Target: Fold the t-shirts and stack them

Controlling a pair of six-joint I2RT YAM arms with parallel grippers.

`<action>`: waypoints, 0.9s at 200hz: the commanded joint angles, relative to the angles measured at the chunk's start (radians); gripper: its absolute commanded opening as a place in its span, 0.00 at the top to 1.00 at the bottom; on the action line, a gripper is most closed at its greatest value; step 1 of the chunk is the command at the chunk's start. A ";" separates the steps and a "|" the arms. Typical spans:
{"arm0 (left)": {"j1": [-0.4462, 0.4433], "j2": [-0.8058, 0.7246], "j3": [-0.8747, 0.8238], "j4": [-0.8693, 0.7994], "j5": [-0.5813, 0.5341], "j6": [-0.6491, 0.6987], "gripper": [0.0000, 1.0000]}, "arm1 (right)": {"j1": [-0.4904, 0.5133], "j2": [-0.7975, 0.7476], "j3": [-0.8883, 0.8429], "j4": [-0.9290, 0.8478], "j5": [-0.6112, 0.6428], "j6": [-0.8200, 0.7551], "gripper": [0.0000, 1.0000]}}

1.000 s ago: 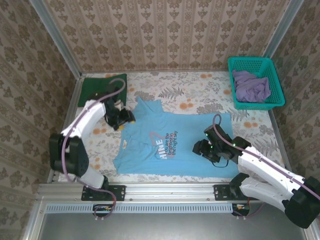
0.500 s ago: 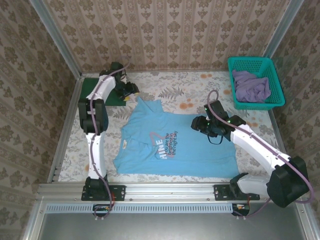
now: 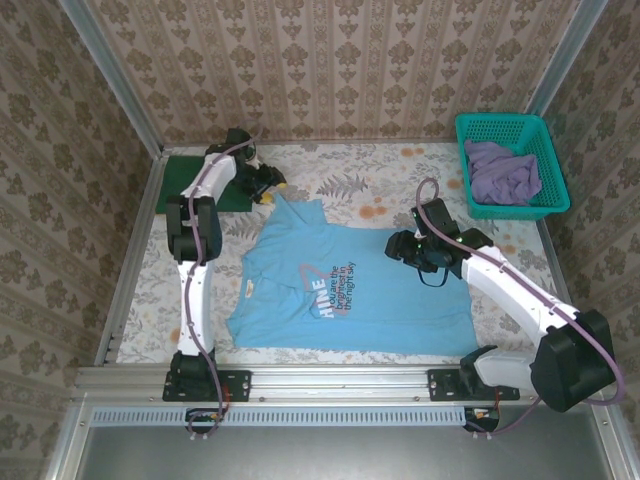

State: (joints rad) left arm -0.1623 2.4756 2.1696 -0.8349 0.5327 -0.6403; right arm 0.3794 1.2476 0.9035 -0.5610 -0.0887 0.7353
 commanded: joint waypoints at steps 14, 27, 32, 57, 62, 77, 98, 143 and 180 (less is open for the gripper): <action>-0.008 0.016 0.030 -0.050 0.008 -0.012 0.49 | -0.042 0.014 0.001 -0.037 -0.005 -0.020 0.44; -0.013 0.015 0.028 -0.049 0.004 -0.007 0.52 | -0.067 0.026 0.011 -0.054 0.004 -0.029 0.44; -0.014 0.016 0.029 -0.046 0.007 -0.007 0.53 | -0.078 0.033 0.015 -0.057 0.008 -0.032 0.44; -0.020 0.021 0.038 -0.044 -0.003 0.015 0.64 | -0.135 0.070 0.044 -0.081 0.011 -0.046 0.46; -0.020 0.019 0.038 -0.043 -0.012 0.027 0.67 | -0.141 0.075 0.049 -0.084 0.009 -0.050 0.46; -0.020 0.013 0.037 -0.034 -0.033 0.070 0.80 | -0.151 0.083 0.068 -0.085 0.006 -0.061 0.46; -0.022 -0.006 0.023 -0.004 -0.039 0.142 0.97 | -0.153 0.084 0.074 -0.078 0.003 -0.073 0.46; -0.075 -0.156 -0.153 0.142 -0.079 0.335 1.00 | -0.154 0.063 0.051 -0.070 -0.003 -0.068 0.48; -0.146 -0.341 -0.454 0.281 -0.183 0.471 1.00 | -0.153 0.031 0.009 -0.037 -0.020 -0.051 0.48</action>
State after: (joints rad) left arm -0.2638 2.2822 1.8595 -0.6594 0.4286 -0.3149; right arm 0.2272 1.3193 0.9421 -0.6079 -0.0895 0.6830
